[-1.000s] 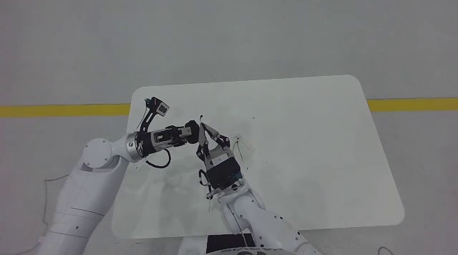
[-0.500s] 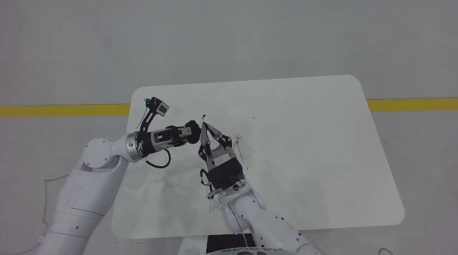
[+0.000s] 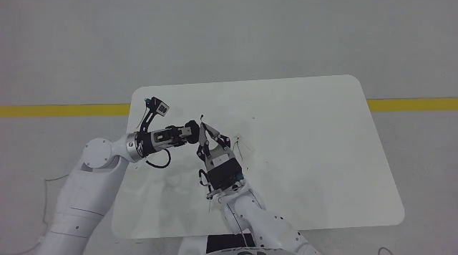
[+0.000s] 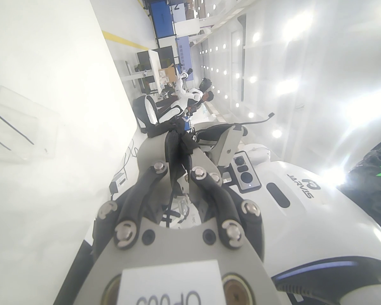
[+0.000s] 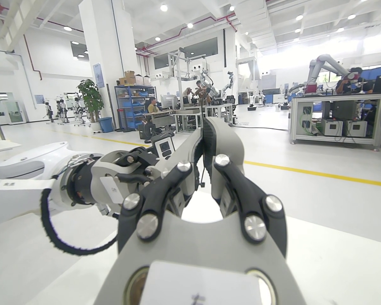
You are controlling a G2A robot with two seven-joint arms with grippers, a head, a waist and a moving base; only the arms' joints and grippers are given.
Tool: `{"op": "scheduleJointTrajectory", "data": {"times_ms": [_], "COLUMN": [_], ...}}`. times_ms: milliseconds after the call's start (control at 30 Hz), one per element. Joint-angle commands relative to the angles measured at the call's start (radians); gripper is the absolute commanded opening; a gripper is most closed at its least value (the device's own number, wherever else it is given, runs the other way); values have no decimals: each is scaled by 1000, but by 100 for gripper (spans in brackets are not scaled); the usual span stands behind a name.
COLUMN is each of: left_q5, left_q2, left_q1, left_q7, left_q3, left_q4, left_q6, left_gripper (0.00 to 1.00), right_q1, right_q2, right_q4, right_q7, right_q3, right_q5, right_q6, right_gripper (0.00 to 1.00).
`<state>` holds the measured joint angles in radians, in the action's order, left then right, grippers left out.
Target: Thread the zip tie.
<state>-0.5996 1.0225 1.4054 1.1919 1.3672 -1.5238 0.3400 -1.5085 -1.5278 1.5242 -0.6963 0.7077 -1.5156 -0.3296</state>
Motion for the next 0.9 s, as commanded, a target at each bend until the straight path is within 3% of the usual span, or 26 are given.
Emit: {"op": "scheduleJointTrajectory", "data": {"times_ms": [0, 867], "left_q5": [0, 0], "left_q2": [0, 0], "left_q1": [0, 0], "left_q7": [0, 0], "left_q3": [0, 0], "left_q4": [0, 0], "left_q6": [0, 0], "left_gripper": [0, 0], "right_q1": [0, -3], "right_q2": [0, 6], "right_q4": [-1, 8], "right_q7": [1, 11], "right_q3": [-1, -4], "right_q5": [-1, -9], "right_q6": [0, -4], "right_gripper": [0, 0]}}
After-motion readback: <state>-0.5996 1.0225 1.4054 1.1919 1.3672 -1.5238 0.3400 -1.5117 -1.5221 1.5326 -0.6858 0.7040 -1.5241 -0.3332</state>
